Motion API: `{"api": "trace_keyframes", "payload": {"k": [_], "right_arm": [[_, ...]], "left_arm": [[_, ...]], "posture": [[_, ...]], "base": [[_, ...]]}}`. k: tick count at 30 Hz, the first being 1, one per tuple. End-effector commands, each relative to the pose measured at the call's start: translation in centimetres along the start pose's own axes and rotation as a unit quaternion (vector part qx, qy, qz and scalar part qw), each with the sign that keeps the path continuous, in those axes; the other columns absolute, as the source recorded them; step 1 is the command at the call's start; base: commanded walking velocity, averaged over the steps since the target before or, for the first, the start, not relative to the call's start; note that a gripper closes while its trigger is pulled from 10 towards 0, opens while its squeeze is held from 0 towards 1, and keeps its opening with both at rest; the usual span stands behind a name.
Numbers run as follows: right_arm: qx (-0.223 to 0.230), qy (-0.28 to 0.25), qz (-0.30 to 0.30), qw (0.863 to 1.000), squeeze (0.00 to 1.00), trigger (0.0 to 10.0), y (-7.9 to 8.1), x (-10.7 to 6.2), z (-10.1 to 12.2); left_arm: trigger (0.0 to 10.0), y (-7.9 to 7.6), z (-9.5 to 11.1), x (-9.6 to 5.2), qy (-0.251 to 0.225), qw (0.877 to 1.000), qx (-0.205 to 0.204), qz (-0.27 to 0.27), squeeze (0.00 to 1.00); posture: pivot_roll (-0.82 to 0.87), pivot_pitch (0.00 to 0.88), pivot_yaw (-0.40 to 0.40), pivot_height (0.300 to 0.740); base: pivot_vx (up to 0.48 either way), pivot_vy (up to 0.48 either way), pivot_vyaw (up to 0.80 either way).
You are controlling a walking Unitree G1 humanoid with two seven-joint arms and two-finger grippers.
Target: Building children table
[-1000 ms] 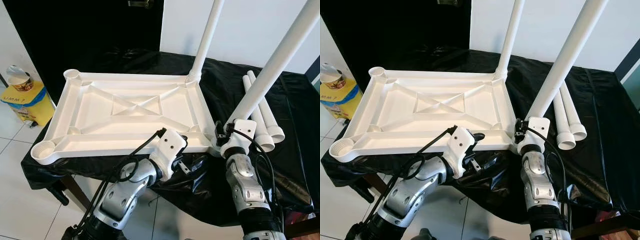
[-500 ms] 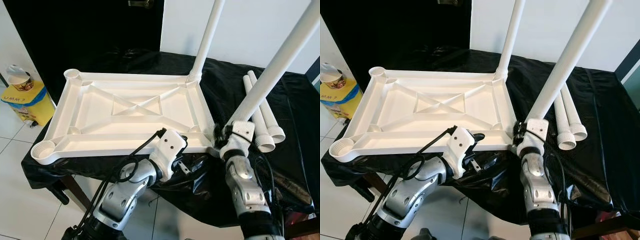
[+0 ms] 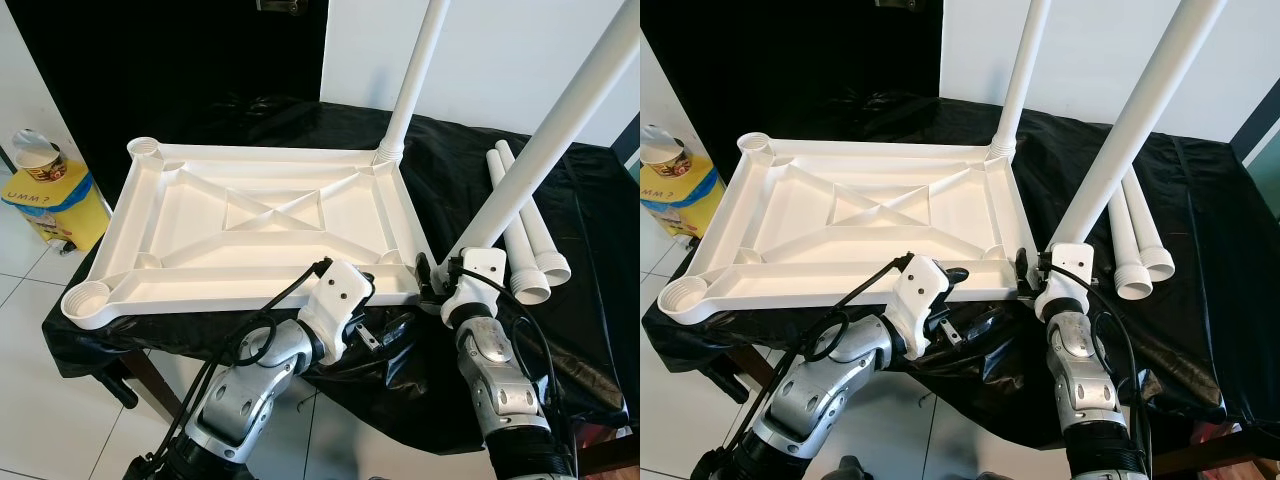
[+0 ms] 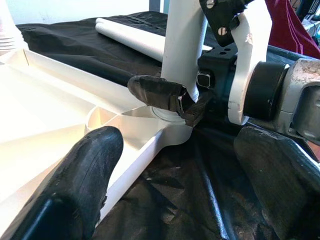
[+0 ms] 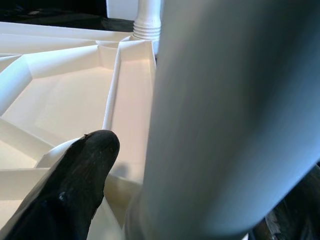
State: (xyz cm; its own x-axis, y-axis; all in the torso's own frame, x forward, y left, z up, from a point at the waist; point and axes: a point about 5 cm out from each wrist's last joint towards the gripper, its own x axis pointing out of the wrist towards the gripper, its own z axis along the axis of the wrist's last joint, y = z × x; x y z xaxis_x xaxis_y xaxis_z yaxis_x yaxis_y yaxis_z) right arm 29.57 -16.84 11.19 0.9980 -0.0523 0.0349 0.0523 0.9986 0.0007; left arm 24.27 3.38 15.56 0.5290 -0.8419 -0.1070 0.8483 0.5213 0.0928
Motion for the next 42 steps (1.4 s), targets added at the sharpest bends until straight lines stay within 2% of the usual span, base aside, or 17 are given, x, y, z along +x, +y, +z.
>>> {"api": "trace_keyframes", "payload": {"k": [1, 42], "right_arm": [[-0.002, 0.001, -0.008, 1.000, 0.00, 10.0, -0.82, -0.01, -0.16], [-0.016, -0.014, 0.019, 1.000, 0.00, 10.0, -1.03, 0.68, 0.13]], "left_arm": [[10.0, 0.00, 0.01, 0.00, 0.002, 1.000, -0.001, 0.013, 0.00], [10.0, 0.24, 0.19, -0.07, 0.001, 1.000, -0.001, 0.019, 0.00]], "posture": [[0.11, 0.047, -0.123, 0.740], [0.13, 0.042, -0.130, 0.740]], "base": [[0.000, 0.000, 0.00], [0.000, 0.000, 0.00]]}}
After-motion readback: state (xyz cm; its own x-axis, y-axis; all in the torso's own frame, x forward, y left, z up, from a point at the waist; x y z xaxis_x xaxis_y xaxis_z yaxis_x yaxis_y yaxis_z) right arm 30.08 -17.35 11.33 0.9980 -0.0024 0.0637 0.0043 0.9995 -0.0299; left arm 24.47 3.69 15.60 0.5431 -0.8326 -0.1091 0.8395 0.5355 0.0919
